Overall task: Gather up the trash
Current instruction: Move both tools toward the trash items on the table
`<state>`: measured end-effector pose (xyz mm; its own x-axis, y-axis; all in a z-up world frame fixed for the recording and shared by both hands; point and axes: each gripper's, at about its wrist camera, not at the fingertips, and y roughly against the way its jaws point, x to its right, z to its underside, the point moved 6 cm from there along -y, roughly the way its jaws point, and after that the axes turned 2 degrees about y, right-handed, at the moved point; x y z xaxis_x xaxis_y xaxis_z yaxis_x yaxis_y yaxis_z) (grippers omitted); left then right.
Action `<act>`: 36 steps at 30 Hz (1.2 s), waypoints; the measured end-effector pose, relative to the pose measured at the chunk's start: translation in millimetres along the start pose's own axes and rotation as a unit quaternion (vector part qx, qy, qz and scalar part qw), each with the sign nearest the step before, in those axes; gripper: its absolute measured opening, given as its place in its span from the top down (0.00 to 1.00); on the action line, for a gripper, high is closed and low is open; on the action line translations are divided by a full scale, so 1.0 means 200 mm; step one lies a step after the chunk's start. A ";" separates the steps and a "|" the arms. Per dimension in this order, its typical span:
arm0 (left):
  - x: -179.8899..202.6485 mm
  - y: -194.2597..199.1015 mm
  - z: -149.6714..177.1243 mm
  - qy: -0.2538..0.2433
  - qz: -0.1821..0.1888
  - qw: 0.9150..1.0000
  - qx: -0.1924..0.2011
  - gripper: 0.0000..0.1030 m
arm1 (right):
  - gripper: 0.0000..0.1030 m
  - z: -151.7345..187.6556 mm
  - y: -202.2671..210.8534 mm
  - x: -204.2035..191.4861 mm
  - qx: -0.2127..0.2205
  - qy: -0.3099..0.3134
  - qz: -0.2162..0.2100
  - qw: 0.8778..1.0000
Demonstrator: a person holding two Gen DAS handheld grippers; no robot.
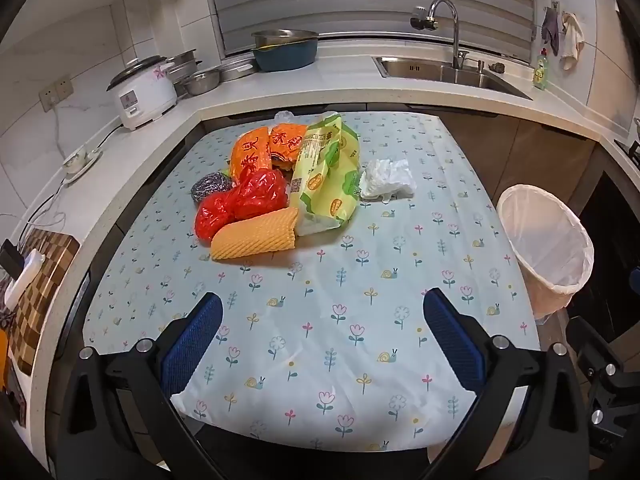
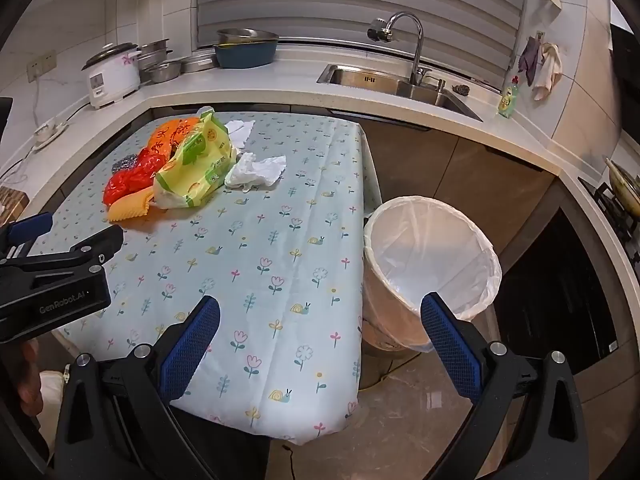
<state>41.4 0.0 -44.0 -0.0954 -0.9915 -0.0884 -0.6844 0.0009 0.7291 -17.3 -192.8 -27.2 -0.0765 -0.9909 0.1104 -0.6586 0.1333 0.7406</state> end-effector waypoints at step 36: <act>-0.05 -0.05 0.00 0.012 0.014 1.000 -0.009 0.07 | 0.07 -0.07 -0.03 -0.05 0.001 0.003 0.009 1.000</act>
<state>49.5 9.4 -49.7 -0.0979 -0.9939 -0.0516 -0.6687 0.0273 0.7430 -2.5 -183.2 -24.1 -0.0843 -0.9882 0.1282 -0.6590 0.1518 0.7367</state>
